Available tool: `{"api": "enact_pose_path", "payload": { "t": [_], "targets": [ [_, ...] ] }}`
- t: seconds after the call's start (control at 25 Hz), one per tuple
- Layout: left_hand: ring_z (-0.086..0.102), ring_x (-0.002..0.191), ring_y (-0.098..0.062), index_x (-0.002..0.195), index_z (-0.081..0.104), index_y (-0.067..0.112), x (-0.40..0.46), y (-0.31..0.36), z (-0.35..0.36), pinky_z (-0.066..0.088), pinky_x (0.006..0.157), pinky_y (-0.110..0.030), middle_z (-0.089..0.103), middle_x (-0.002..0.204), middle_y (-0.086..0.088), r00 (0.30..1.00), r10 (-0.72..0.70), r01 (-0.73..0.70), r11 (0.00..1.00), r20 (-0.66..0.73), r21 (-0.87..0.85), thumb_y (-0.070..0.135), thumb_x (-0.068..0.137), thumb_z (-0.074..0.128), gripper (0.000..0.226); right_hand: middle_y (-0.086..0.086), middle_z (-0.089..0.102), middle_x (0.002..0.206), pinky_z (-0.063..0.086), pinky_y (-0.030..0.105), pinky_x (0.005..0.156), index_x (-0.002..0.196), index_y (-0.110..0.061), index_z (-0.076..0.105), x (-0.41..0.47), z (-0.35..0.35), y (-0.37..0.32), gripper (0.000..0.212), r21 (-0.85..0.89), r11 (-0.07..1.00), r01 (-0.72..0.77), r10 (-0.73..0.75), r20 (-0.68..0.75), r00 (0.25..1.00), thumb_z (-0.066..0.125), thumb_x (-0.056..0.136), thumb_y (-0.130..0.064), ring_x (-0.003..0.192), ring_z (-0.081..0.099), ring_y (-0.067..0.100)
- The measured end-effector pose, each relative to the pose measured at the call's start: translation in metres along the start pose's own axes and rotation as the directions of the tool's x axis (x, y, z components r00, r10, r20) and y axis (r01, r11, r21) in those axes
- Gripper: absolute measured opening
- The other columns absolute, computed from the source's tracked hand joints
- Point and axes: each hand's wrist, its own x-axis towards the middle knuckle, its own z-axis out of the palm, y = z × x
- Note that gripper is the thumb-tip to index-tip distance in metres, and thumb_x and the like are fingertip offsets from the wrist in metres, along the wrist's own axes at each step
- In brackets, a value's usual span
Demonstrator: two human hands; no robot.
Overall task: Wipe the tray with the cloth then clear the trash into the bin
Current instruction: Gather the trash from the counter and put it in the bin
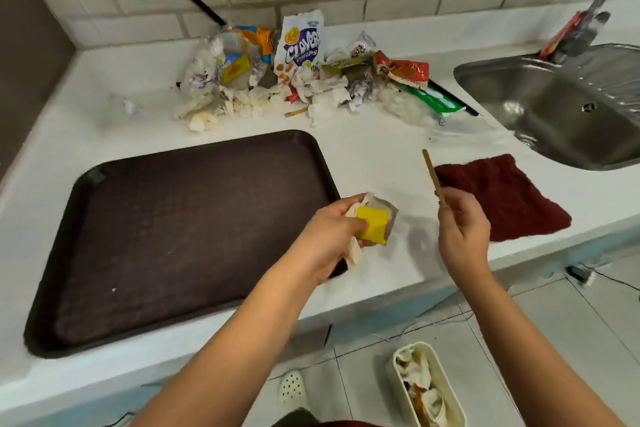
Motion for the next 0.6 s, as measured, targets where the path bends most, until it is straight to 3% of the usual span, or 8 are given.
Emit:
{"api": "enact_pose_path", "payload": {
  "t": [0.08, 0.2, 0.28, 0.36, 0.44, 0.52, 0.6],
  "targets": [
    [0.06, 0.081, -0.013, 0.113, 0.057, 0.022, -0.013, -0.028, 0.036, 0.057, 0.064, -0.021, 0.061, 0.099, -0.004, 0.999, -0.037, 0.036, 0.998, 0.016, 0.044, -0.016, 0.084, 0.042, 0.05, 0.003, 0.056, 0.093, 0.038, 0.006, 0.067, 0.103, -0.005, 0.062, -0.021, -0.033, 0.021, 0.03, -0.013, 1.0, 0.02, -0.02, -0.034, 0.999, 0.042, 0.081, -0.01, 0.079, 0.051, -0.004],
    [0.056, 0.082, -0.012, 0.124, 0.052, 0.014, -0.03, -0.08, 0.085, 0.056, 0.059, -0.018, 0.055, 0.107, -0.006, 0.995, -0.096, 0.095, 0.994, 0.011, 0.062, -0.018, 0.083, 0.041, 0.053, 0.008, 0.052, 0.09, 0.036, 0.002, 0.067, 0.101, 0.003, 0.063, -0.059, -0.088, 0.059, 0.029, -0.037, 0.999, 0.004, -0.006, -0.046, 0.999, 0.043, 0.079, 0.002, 0.078, 0.049, -0.01],
    [0.058, 0.087, -0.018, 0.127, 0.049, 0.007, -0.036, -0.117, 0.108, 0.057, 0.064, -0.022, 0.054, 0.11, -0.01, 0.985, -0.172, 0.174, 0.983, -0.03, 0.058, -0.017, 0.084, 0.044, 0.049, 0.008, 0.051, 0.09, 0.037, -0.001, 0.066, 0.102, 0.004, 0.062, -0.086, -0.121, 0.093, 0.029, -0.043, 0.996, -0.077, 0.074, -0.065, 0.995, 0.043, 0.08, 0.001, 0.077, 0.049, -0.013],
    [0.059, 0.097, -0.025, 0.127, 0.048, 0.005, -0.036, -0.154, 0.125, 0.056, 0.078, -0.033, 0.056, 0.113, -0.013, 0.961, -0.27, 0.274, 0.96, -0.065, 0.051, -0.015, 0.084, 0.047, 0.047, 0.008, 0.052, 0.09, 0.039, 0.001, 0.063, 0.102, 0.002, 0.063, -0.114, -0.148, 0.134, 0.027, -0.071, 0.981, -0.179, 0.173, -0.086, 0.981, 0.045, 0.083, -0.002, 0.075, 0.05, -0.01],
    [0.06, 0.093, -0.023, 0.126, 0.049, 0.007, -0.036, -0.186, 0.134, 0.054, 0.079, -0.033, 0.057, 0.116, -0.013, 0.929, -0.356, 0.361, 0.932, -0.104, 0.034, -0.013, 0.085, 0.048, 0.046, 0.01, 0.054, 0.089, 0.04, 0.002, 0.065, 0.1, 0.0, 0.064, -0.146, -0.168, 0.175, 0.023, -0.13, 0.95, -0.283, 0.278, -0.059, 0.959, 0.048, 0.084, 0.007, 0.078, 0.053, -0.003],
    [0.059, 0.084, -0.019, 0.125, 0.051, 0.011, -0.034, -0.214, 0.136, 0.053, 0.074, -0.03, 0.057, 0.112, -0.011, 0.891, -0.428, 0.434, 0.901, -0.151, 0.008, -0.011, 0.086, 0.048, 0.044, 0.005, 0.055, 0.087, 0.043, 0.011, 0.071, 0.095, 0.0, 0.067, -0.181, -0.182, 0.209, 0.026, -0.23, 0.891, -0.392, 0.402, -0.003, 0.916, 0.051, 0.082, 0.014, 0.084, 0.058, 0.019],
    [0.059, 0.083, -0.019, 0.122, 0.054, 0.012, -0.027, -0.241, 0.134, 0.051, 0.073, -0.031, 0.059, 0.107, -0.01, 0.854, -0.487, 0.492, 0.871, -0.184, -0.02, -0.011, 0.087, 0.047, 0.042, 0.006, 0.059, 0.086, 0.046, 0.029, 0.072, 0.096, -0.001, 0.068, -0.212, -0.19, 0.236, 0.025, -0.28, 0.79, -0.545, 0.573, 0.019, 0.82, 0.053, 0.081, 0.011, 0.081, 0.057, 0.032]
  ]
}}
